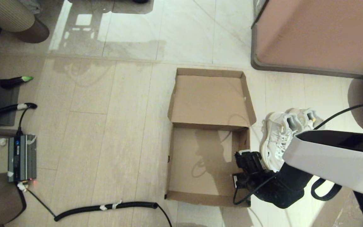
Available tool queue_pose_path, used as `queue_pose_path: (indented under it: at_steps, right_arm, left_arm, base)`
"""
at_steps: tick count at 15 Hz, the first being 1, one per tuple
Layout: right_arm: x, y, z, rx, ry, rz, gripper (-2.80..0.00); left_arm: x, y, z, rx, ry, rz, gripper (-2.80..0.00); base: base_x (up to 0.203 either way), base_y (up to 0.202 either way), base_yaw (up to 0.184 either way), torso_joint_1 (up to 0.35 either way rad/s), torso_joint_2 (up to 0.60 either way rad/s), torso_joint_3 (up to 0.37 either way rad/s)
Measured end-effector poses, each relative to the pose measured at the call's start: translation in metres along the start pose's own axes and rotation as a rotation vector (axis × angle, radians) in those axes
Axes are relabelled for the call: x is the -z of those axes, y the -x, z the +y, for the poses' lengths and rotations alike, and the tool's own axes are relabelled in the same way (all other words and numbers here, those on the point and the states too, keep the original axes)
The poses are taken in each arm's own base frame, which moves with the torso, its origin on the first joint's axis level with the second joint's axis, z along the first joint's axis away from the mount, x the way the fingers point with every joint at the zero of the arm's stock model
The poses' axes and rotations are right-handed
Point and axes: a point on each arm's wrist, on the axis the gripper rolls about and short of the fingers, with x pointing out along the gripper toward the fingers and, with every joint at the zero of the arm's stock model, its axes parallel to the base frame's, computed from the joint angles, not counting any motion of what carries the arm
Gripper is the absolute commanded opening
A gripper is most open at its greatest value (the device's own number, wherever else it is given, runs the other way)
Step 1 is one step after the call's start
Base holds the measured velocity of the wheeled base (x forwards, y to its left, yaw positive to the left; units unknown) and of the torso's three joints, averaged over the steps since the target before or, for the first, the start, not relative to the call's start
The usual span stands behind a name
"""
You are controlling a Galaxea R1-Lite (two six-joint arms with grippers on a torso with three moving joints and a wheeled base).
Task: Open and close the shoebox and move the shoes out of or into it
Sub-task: Put the shoes into the shoe box
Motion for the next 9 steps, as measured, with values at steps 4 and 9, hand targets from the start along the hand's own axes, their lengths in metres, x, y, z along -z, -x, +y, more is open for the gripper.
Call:
queue_pose_path:
  at_steps: [4,9]
  right_arm:
    - [-0.035,0.051,0.003,-0.039,-0.03,-0.131,-2.8]
    - [-0.043,0.162,-0.01,-0.099,-0.036,-0.289,-2.8]
  left_arm:
    - [0.0,0.0,0.0,0.0,0.003,-0.001,-2.8]
    - [0.0,-0.001,-0.001,0.027,-0.121,-0.008,-2.8]
  base:
    - [0.0,0.0,0.0,0.0,0.0,0.0]
    - [0.0,0.0,0.0,0.0,0.0,0.0]
